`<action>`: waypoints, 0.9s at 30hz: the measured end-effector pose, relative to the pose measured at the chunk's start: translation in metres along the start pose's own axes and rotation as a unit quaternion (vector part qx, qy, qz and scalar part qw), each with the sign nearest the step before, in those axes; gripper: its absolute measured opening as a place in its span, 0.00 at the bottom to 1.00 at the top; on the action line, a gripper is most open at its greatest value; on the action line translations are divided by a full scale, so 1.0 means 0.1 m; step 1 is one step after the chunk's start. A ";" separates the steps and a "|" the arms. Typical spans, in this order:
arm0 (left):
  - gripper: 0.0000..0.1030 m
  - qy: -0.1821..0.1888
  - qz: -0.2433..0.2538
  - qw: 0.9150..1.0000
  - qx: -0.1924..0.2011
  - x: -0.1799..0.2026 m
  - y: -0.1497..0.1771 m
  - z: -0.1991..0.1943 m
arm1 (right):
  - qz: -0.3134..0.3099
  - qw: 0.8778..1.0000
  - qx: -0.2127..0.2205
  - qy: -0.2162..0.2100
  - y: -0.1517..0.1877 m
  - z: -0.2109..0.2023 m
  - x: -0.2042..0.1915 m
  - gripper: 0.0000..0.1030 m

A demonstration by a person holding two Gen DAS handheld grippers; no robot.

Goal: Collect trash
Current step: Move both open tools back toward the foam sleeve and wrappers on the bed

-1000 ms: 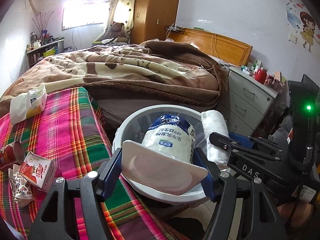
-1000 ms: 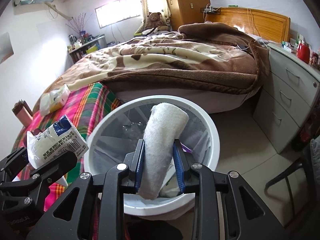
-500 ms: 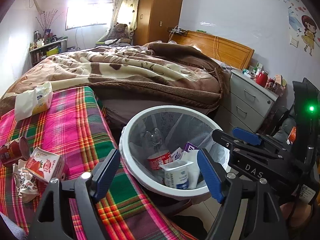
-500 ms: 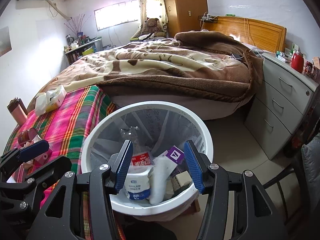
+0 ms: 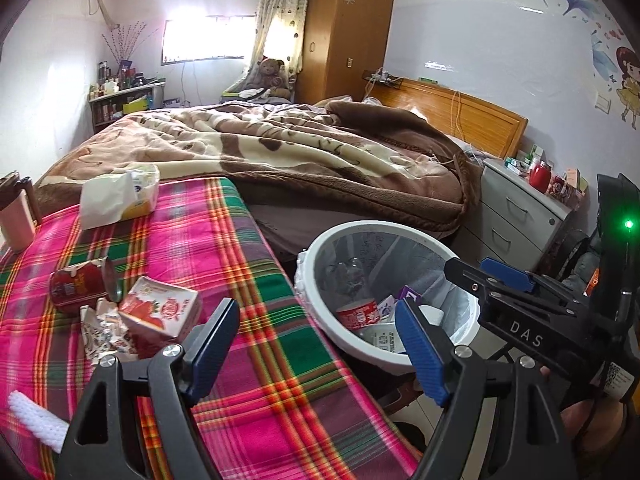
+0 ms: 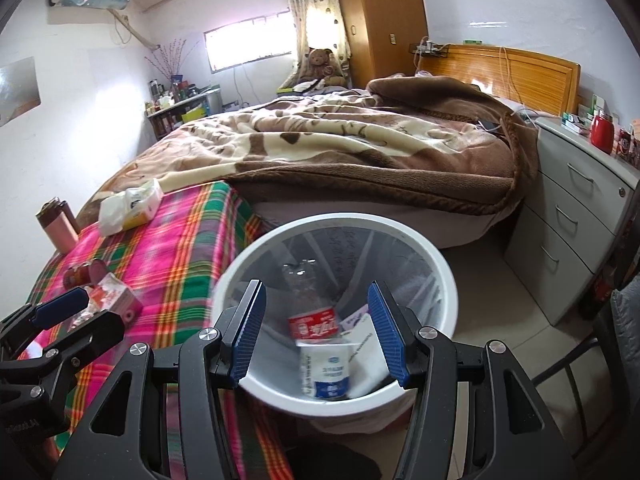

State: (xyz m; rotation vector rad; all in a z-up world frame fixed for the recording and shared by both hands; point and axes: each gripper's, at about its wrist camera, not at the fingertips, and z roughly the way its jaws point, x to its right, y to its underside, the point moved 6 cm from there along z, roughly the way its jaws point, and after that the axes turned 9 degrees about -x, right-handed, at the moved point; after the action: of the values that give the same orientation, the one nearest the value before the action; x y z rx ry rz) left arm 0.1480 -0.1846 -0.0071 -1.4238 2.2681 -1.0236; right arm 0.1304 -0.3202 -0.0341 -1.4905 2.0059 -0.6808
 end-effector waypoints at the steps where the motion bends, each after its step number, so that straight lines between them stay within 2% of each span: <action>1: 0.79 -0.004 -0.001 1.000 0.001 -0.03 0.01 -0.03 | -0.001 1.000 0.001 -0.001 0.01 -0.01 -0.03 0.53; 15: 0.80 -0.047 -0.038 0.998 0.022 -0.54 0.23 -0.39 | -0.031 0.999 0.009 -0.044 0.11 -0.09 -0.53 0.53; 20: 0.80 -0.073 -0.069 0.995 0.024 -0.89 0.37 -0.53 | -0.045 0.997 0.007 -0.064 0.14 -0.05 -0.73 0.54; 27: 0.82 -0.107 -0.110 0.988 0.020 -1.32 0.61 -0.69 | -0.072 0.993 0.002 -0.090 0.18 0.03 -1.04 0.59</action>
State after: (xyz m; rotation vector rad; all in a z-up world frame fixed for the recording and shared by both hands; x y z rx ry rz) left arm 0.1319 -0.0249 -0.0176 -1.7061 1.9629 -0.9191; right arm 0.1450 -0.2159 -0.0356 -1.6449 1.7751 -0.5844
